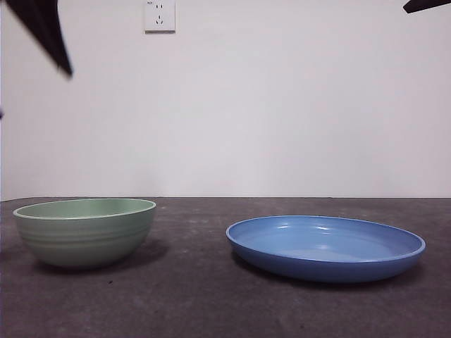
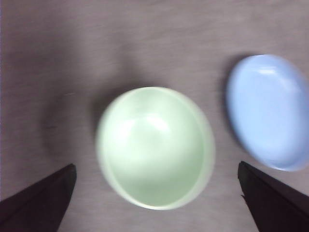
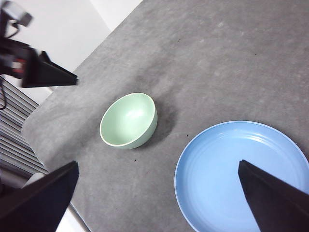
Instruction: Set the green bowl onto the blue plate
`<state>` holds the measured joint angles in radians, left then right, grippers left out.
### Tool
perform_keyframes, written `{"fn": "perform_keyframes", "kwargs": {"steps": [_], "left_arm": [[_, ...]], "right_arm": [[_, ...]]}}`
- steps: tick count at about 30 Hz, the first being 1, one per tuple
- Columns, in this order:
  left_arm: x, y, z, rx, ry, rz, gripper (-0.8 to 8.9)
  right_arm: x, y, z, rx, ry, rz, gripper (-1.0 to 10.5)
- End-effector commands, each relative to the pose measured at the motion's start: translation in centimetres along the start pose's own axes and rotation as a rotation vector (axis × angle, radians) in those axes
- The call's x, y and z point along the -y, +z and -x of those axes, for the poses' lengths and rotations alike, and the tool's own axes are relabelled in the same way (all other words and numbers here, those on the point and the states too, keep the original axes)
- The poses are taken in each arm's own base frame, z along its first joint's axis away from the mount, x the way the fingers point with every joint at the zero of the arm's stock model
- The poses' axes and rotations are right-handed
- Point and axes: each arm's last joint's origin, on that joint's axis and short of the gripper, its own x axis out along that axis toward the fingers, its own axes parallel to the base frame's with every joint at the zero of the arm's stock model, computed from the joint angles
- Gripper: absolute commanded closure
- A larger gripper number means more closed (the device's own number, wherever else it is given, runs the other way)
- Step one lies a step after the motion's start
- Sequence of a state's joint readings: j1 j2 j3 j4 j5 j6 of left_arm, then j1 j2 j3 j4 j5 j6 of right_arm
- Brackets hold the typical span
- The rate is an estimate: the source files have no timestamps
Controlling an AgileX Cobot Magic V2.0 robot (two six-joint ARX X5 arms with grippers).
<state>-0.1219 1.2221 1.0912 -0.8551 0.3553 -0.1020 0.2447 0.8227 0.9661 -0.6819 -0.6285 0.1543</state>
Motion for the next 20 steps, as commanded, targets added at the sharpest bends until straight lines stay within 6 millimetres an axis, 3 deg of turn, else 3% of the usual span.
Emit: {"fn": "perform_keyframes", "kwargs": {"steps": [1,12,17,20], "left_arm": [[-0.6,0.8,-1.7,-0.041,0.018,-0.004,2.2],[-3.2,1.1,-9.3,-0.264,0.069,0.064,2.23],[-3.8,1.1,-11.0,-0.282,0.07,0.07,2.32],[-4.0,1.1,-11.6,-0.287,0.071,0.072,3.03]], "right_arm": [[-0.3,0.5,0.2,0.014,0.008,0.018,3.0],[-0.3,0.5,0.2,0.014,0.008,0.018,3.0],[-0.3,0.5,0.2,0.014,0.008,0.018,3.0],[-0.3,0.5,0.2,0.014,0.007,0.018,3.0]]}}
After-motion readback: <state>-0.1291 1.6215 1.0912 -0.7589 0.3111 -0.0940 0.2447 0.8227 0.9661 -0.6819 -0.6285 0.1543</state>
